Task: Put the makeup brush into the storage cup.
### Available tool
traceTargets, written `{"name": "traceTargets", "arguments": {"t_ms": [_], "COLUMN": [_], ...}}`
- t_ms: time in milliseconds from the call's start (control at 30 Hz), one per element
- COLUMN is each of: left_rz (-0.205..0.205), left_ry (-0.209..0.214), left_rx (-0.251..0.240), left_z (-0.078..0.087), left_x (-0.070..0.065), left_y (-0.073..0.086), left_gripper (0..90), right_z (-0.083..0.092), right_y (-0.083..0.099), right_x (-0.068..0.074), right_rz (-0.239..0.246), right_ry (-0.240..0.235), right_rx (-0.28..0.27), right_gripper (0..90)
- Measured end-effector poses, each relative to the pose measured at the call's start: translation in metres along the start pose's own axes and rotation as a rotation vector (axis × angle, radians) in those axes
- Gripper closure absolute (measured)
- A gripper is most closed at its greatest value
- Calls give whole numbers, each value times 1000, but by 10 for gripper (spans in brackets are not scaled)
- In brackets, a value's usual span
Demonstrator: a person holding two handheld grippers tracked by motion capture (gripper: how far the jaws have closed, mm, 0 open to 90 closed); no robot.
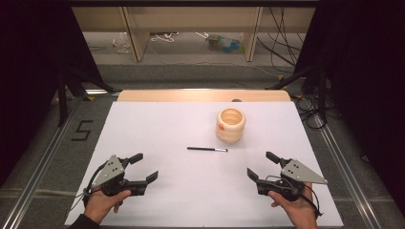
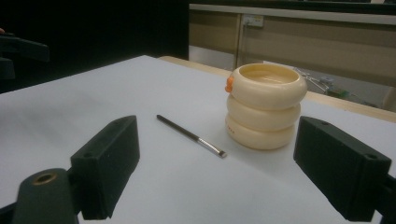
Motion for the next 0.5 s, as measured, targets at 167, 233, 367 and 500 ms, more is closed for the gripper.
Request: {"name": "traceTargets", "arguments": {"t_ms": [167, 233, 367, 500], "left_rz": [-1, -3, 10, 10], "left_ry": [0, 1, -2, -7], "left_rx": [0, 2, 7, 1], "left_z": [0, 0, 0, 1], "left_x": [0, 1, 1, 3], "left_y": [0, 0, 1, 0], "left_gripper": [160, 160, 159, 159], "right_z": [0, 0, 0, 0], "right_y": [0, -1, -1, -1], "right_x": [1, 0, 0, -1], "right_rz": [-2, 0, 1, 2], "right_ry": [-3, 0, 0, -1], "right_rx": [-4, -6, -3, 4], "right_gripper": [157, 157, 157, 157]}}
Point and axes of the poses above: each handheld gripper's, and its own axes: z roughly backward along the jaws, y roughly out of its underside, x roughly to its left, the point moved 8 cm from there along -z, roughly forward along the jaws, and after that the axes turned 4 degrees about -z, right-handed, at the moved point
